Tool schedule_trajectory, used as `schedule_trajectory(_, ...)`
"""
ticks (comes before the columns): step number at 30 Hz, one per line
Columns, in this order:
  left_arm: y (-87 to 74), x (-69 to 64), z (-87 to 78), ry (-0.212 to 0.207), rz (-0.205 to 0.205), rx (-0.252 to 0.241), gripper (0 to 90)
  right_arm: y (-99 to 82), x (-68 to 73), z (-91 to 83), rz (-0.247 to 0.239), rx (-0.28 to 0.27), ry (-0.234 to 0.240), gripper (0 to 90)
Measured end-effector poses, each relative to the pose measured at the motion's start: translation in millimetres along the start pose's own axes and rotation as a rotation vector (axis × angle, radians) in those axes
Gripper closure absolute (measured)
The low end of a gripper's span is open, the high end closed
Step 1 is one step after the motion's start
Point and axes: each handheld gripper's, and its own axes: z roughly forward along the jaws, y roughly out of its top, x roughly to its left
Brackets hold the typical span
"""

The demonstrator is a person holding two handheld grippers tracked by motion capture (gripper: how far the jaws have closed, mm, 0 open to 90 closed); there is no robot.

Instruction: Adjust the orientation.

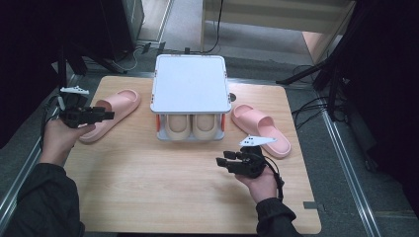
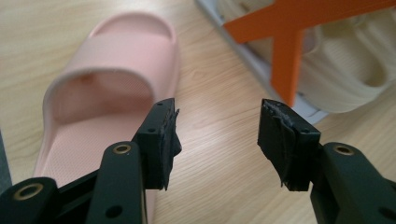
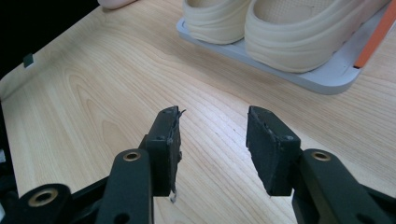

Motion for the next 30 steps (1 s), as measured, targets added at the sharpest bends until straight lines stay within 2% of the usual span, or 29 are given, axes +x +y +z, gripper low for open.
schedule_trajectory(1,-1.2,4.7,5.0,0.001,-0.017,0.010,47.2,-0.4,0.0,-0.3,0.004,0.002,-0.002,55.1)
schedule_trajectory(8,-3.4,20.0,27.9,0.013,-0.011,0.031,48.1,-6.5,-1.6,-6.0,0.023,0.001,-0.022,55.1)
schedule_trajectory(10,-3.3,23.9,33.5,0.002,-0.021,0.037,48.8,-9.0,-2.1,-8.5,0.029,-0.001,-0.030,55.0)
schedule_trajectory(16,-1.9,32.6,46.8,-0.005,-0.039,0.027,51.8,-16.3,-3.7,-17.8,0.053,-0.011,-0.055,55.1)
schedule_trajectory(20,-1.5,33.0,54.1,-0.014,-0.031,0.014,57.3,-20.5,-4.6,-22.8,0.066,-0.014,-0.071,55.0)
schedule_trajectory(26,1.4,32.7,63.5,-0.007,-0.031,0.046,66.3,-25.7,-6.1,-28.6,0.084,-0.020,-0.086,55.1)
schedule_trajectory(30,1.5,35.6,63.3,0.003,-0.069,0.044,75.1,-27.4,-7.1,-30.6,0.092,-0.023,-0.090,55.1)
